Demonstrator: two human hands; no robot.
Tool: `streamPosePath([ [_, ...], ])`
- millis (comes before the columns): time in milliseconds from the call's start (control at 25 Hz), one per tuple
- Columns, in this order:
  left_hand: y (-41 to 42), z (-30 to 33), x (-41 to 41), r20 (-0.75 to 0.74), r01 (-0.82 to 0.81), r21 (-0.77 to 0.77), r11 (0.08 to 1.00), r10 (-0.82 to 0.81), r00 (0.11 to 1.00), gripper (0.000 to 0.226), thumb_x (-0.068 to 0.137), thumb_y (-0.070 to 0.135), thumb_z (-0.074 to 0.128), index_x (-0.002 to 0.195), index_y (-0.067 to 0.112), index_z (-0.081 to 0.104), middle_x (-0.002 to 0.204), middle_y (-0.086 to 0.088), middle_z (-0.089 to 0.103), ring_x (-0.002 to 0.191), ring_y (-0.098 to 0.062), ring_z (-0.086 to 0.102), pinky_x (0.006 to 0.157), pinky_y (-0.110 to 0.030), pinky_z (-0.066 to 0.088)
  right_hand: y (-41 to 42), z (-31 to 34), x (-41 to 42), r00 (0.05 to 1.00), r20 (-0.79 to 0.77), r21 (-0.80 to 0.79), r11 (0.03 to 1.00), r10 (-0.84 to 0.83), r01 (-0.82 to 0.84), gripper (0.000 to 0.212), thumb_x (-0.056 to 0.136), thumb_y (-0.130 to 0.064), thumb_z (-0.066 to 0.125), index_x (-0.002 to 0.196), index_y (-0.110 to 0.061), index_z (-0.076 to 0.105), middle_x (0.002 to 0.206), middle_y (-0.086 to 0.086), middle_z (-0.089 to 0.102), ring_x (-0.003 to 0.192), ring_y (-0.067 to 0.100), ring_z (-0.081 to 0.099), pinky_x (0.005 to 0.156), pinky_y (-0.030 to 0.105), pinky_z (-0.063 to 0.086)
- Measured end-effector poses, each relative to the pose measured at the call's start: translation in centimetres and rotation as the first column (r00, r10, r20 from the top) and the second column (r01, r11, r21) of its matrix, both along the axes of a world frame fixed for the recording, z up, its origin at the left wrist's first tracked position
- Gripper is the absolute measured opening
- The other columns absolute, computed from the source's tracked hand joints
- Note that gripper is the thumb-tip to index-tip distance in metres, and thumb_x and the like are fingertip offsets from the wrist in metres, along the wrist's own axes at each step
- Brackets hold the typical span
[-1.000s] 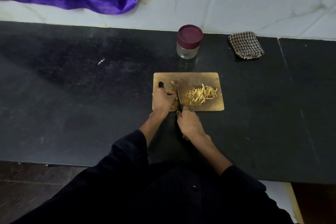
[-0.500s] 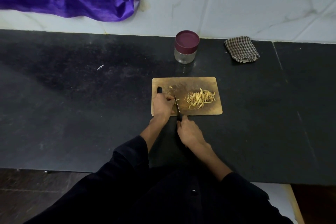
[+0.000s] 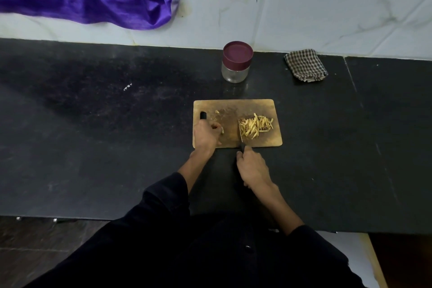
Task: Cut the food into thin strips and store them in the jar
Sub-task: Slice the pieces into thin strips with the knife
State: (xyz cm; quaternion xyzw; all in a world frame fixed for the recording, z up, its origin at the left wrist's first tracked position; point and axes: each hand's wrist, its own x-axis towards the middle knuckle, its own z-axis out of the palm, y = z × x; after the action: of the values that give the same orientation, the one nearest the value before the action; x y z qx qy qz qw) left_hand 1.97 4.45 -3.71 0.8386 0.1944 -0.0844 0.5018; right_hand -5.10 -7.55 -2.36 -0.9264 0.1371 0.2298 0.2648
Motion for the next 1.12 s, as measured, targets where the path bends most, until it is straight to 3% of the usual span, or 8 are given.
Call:
streamPosePath([
  [360,0.2,0.0,-0.2,0.002,-0.002,-0.069,0.998,0.002,1.0,0.011,0.089,0.005,0.062,0.093,0.005,0.072,0.09,-0.004,0.07,0.066,-0.018,0.069,0.062,-0.034,0.06,0.9,0.6,0.3,0.998,0.01,0.057,0.997,0.059,-0.059,0.02,0.104,-0.034,0.037,0.105,-0.016,0.046,0.094,0.013,0.067,0.083,0.032,0.07,0.075,0.052,0.058],
  [520,0.4,0.1,0.0,-0.043,-0.022,-0.096,0.995,0.017,0.999,0.011,0.088,0.005,0.063,0.094,0.005,0.072,0.09,-0.004,0.07,0.061,-0.015,0.068,0.056,-0.024,0.058,1.2,0.5,0.2,0.996,0.019,0.067,0.994,0.086,-0.087,0.018,0.104,-0.034,0.037,0.101,-0.017,0.042,0.093,0.014,0.067,0.083,0.034,0.069,0.075,0.053,0.058],
  [1120,0.3,0.4,0.0,-0.033,-0.036,-0.077,0.996,0.034,0.999,0.008,0.086,0.003,0.065,0.089,0.005,0.072,0.081,-0.006,0.07,0.063,-0.015,0.068,0.054,-0.025,0.058,2.0,0.2,1.3,0.997,-0.025,0.129,0.989,0.078,-0.074,0.026,0.105,-0.033,0.037,0.113,-0.01,0.049,0.096,0.013,0.064,0.08,0.031,0.067,0.074,0.052,0.058],
])
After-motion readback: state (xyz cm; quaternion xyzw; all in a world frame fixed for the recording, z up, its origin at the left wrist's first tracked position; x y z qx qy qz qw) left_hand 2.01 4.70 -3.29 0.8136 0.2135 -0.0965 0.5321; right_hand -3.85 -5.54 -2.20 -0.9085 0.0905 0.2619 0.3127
